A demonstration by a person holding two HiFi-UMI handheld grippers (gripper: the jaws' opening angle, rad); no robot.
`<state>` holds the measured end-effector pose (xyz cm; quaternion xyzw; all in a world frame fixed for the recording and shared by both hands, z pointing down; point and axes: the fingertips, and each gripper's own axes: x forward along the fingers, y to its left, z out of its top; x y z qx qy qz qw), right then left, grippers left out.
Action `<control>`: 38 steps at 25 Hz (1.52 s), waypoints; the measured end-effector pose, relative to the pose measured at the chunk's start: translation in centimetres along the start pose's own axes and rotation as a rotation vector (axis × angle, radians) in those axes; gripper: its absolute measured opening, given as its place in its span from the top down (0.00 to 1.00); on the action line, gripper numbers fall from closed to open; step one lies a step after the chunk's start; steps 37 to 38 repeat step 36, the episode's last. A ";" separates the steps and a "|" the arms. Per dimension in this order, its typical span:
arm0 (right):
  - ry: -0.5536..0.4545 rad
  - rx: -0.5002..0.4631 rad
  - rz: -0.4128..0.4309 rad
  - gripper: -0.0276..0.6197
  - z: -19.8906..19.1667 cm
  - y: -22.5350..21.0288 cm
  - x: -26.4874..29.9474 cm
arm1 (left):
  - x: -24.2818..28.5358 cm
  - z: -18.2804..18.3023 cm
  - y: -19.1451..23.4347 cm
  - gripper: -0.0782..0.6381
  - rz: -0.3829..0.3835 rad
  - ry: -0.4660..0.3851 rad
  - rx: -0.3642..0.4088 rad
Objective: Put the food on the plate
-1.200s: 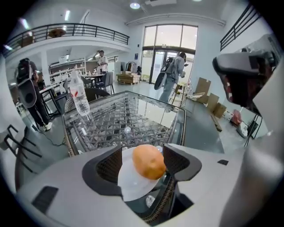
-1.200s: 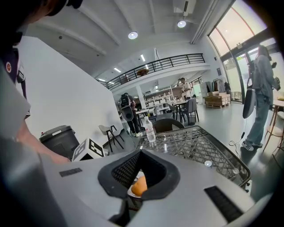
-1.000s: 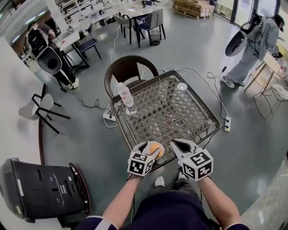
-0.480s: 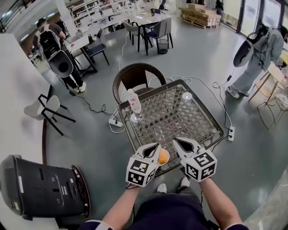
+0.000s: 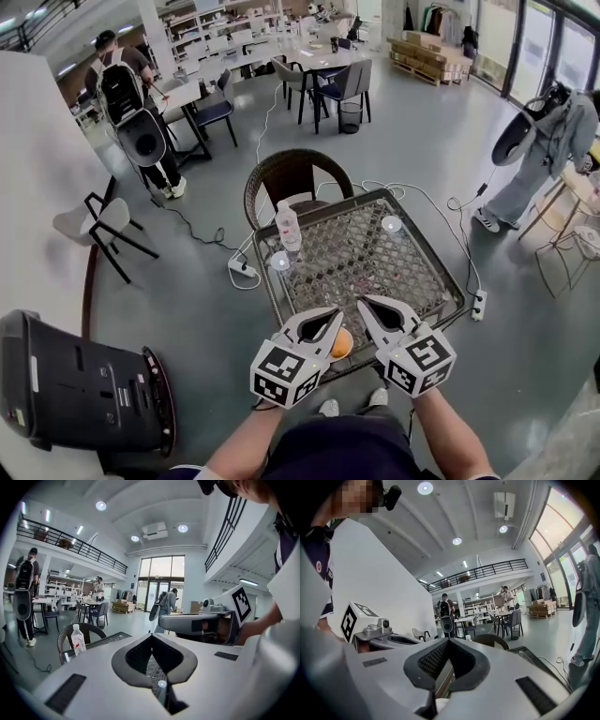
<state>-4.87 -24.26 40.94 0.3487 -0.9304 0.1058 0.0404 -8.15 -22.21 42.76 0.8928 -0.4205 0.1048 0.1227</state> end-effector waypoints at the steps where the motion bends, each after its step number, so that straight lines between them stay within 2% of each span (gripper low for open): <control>1: -0.007 -0.003 0.005 0.95 0.3 0.2 0.0 | -0.2 0.3 -0.1 0.88 -0.004 -0.006 0.004; 9: -0.032 -0.004 0.011 0.95 1.6 0.6 -0.2 | -1.0 2.1 -0.4 0.88 -0.023 -0.035 0.023; 20: -0.051 0.004 0.030 0.95 2.0 1.3 0.0 | -1.6 2.6 -0.6 0.88 -0.036 -0.049 0.010; 38: -0.048 0.029 0.005 0.95 1.5 0.5 -0.7 | -1.6 2.5 -1.2 0.88 -0.046 -0.048 0.008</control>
